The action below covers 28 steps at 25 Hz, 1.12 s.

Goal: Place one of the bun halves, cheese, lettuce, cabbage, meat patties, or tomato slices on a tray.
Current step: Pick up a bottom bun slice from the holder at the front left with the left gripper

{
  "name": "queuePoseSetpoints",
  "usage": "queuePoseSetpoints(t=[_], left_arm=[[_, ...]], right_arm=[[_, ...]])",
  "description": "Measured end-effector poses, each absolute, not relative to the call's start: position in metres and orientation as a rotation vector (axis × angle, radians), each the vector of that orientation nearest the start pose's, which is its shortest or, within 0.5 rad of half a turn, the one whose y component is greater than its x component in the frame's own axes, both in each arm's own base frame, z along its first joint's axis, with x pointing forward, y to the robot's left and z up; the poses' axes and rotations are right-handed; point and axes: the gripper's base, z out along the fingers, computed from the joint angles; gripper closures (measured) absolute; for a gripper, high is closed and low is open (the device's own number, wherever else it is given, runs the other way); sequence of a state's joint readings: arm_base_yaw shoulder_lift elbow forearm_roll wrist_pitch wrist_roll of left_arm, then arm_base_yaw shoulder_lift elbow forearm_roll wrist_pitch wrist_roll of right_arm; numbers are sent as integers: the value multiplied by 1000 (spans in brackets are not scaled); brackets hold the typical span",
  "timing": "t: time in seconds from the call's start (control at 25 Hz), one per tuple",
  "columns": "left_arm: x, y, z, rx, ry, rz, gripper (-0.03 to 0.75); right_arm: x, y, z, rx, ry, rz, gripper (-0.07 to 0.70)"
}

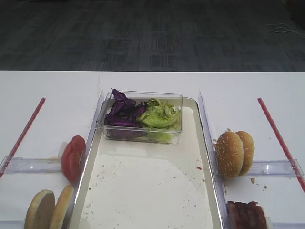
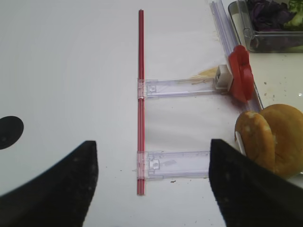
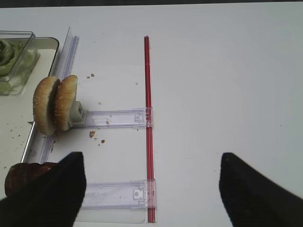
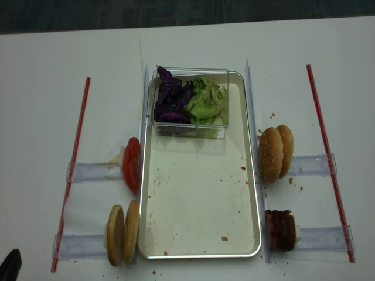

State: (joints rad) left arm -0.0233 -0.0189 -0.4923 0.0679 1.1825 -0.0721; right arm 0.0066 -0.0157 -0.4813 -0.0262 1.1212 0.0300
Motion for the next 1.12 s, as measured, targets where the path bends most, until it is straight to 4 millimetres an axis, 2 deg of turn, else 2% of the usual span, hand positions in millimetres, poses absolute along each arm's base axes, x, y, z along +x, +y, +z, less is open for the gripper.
queuePoseSetpoints(t=[0.84,0.96,1.12], left_arm=[[-12,6,266,-61,2152,27,225],[-3,6,266,-60,2223,32,225],[23,5,264,-57,2406,43,225]], right_arm=[[-8,-2,267,27,2107,-10,24],[-8,-2,267,27,2107,-10,24],[-8,-2,267,27,2107,-10,24]])
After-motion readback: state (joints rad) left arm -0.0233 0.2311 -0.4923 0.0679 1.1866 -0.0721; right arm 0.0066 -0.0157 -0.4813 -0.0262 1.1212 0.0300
